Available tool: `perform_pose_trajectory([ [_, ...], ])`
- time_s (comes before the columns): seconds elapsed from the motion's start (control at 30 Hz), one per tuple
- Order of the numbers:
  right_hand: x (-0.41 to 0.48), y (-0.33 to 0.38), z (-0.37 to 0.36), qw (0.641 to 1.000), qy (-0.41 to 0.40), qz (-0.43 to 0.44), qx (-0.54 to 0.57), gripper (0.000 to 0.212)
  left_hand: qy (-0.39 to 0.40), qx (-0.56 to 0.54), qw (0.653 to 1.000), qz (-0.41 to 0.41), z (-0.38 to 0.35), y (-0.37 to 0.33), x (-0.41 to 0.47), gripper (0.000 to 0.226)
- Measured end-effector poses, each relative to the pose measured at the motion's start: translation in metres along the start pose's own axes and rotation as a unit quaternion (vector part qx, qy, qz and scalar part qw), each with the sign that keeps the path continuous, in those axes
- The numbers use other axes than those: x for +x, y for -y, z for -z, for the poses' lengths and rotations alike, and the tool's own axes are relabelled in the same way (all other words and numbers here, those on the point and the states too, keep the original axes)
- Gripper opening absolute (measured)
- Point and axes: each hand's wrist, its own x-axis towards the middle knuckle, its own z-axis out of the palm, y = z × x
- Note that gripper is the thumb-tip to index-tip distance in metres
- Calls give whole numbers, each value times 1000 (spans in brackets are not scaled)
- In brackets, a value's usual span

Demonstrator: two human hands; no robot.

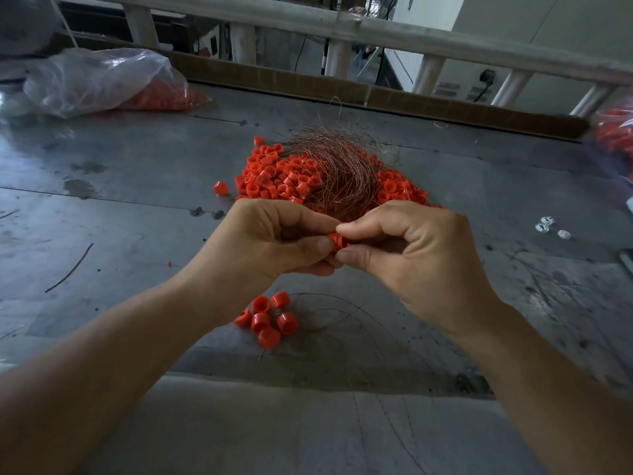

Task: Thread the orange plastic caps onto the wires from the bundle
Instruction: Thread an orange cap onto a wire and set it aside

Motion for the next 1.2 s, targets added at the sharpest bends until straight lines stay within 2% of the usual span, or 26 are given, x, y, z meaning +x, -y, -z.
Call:
perform_pose_trajectory([
  [0.33, -1, 2, 3, 1000, 27, 12, -11, 23, 28, 41, 999, -8, 2, -4, -2, 21],
  [0.57, -2, 0, 2, 999, 4, 30, -29, 22, 3, 21, 1000, -5, -1, 0, -3, 17],
  [0.77, -2, -1, -3, 1000, -26, 9, 9, 23, 7, -21, 999, 25, 1, 0, -1, 18],
  [1.03, 1, -5, 0, 999, -13, 44, 30, 23, 26, -46, 998, 39, 0, -2, -3, 22],
  [1.2, 1, -5, 0, 995, 5, 13, 96, 19, 51, -49, 996, 47, 2, -3, -4, 24],
])
